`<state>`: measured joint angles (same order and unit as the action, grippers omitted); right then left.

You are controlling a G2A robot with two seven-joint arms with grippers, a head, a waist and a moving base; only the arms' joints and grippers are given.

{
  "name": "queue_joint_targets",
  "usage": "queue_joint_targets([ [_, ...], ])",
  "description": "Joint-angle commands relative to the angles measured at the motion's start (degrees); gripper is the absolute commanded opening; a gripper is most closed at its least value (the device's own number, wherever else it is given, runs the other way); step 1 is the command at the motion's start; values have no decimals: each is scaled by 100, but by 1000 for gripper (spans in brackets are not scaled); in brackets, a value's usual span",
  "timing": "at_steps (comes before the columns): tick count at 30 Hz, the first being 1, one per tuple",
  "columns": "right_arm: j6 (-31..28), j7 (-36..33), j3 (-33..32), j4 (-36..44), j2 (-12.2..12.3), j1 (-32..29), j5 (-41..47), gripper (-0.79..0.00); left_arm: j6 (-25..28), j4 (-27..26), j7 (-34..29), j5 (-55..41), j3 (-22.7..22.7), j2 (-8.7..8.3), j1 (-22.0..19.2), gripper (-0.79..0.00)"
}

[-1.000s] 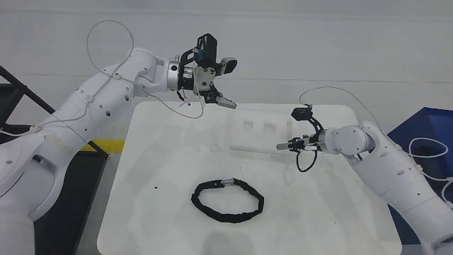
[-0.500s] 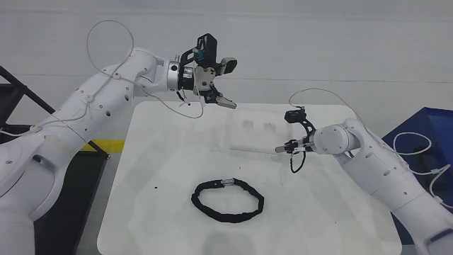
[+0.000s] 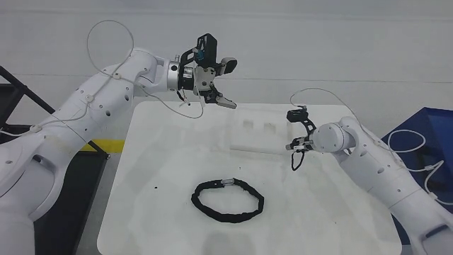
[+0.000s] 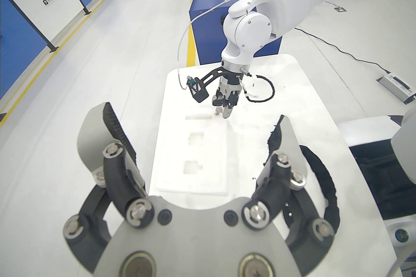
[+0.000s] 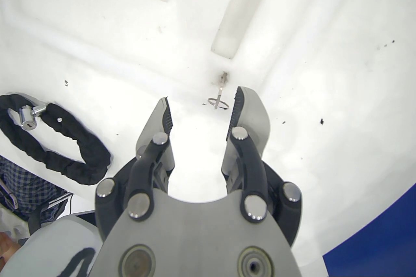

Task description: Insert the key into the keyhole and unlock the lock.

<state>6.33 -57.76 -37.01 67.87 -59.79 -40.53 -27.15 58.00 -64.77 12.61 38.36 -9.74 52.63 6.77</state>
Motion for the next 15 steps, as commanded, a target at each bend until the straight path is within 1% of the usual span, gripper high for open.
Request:
queue_joint_targets([
  [1, 43, 42, -2, -19, -16, -1, -59, -425, 0, 0, -2, -2, 0, 0, 0, 0],
  [3, 90, 29, 19, -33, -44, 10, -117, -422, 0, 0, -2, -2, 0, 0, 0, 0],
  [12, 38, 8, 53, -338, -182, 78, -121, -489, 0, 0, -2, -2, 0, 0, 0, 0],
  [15, 58, -7, 57, -419, -224, 99, -129, -539, 0, 0, -2, -2, 0, 0, 0, 0],
])
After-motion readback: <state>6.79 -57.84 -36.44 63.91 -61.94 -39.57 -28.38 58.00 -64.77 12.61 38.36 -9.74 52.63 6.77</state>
